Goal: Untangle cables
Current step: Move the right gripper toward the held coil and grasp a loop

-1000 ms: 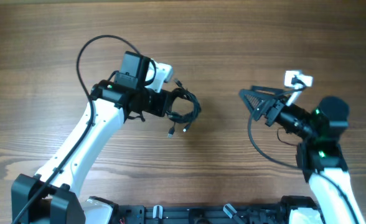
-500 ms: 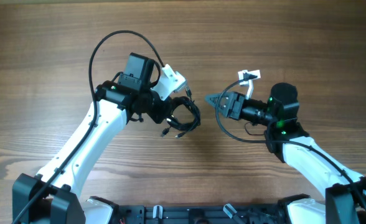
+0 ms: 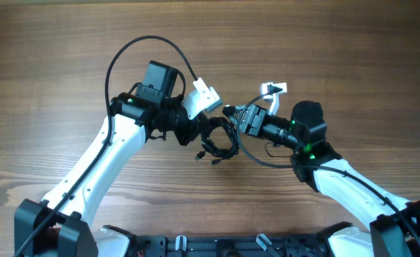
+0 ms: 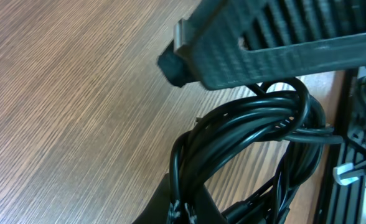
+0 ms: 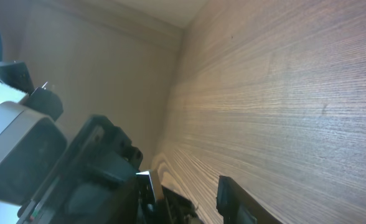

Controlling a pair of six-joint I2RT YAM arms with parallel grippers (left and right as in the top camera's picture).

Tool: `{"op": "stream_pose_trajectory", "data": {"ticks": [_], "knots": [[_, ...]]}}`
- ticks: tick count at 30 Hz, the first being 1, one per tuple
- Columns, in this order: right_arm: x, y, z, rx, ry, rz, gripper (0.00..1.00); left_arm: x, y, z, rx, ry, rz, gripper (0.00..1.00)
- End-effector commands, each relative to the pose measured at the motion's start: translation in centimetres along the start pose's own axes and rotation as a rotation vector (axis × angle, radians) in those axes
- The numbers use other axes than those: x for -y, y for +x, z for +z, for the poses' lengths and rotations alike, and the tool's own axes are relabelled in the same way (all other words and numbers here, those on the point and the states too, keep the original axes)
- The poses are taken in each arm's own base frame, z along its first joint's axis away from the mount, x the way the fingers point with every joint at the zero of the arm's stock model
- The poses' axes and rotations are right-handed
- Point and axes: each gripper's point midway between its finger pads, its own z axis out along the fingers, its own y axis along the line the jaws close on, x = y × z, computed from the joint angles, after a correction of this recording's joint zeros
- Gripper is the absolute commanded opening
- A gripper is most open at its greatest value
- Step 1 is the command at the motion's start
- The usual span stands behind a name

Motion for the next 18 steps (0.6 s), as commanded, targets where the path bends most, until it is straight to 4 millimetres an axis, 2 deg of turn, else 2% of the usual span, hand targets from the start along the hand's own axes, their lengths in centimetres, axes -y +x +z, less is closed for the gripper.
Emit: {"op": "stream_pose_trajectory", "data": {"ticks": [1, 2, 4, 8, 11, 15, 18], "knots": [[0.0, -0.3, 0.2, 0.011, 0.003, 0.094, 0.17, 1.3, -1.1, -0.3, 0.051, 0.064, 0.03, 0.04], [0.1, -0.3, 0.2, 0.011, 0.004, 0.114, 0.08, 1.6, -1.3, -0.3, 0.063, 0.081, 0.032, 0.04], [0.2, -0.2, 0.2, 0.008, 0.01, 0.121, 0.05, 2.3, -1.9, -0.4, 0.095, 0.123, 0.037, 0.04], [2.4, 1.3, 0.1, -0.039, 0.095, 0.201, 0.05, 2.3, -1.9, -0.4, 0.093, 0.13, -0.042, 0.04], [3.7, 2.2, -0.1, -0.066, 0.149, 0.25, 0.05, 1.1, -1.9, -0.3, 0.08, 0.069, -0.13, 0.04], [4.8, 3.1, -0.4, -0.09, 0.197, 0.291, 0.05, -0.2, -4.1, -0.5, 0.159, 0.024, -0.219, 0.04], [4.6, 3.5, -0.4, -0.111, 0.192, 0.321, 0.05, -1.3, -5.1, -0.8, 0.2, -0.018, -0.261, 0.04]]}}
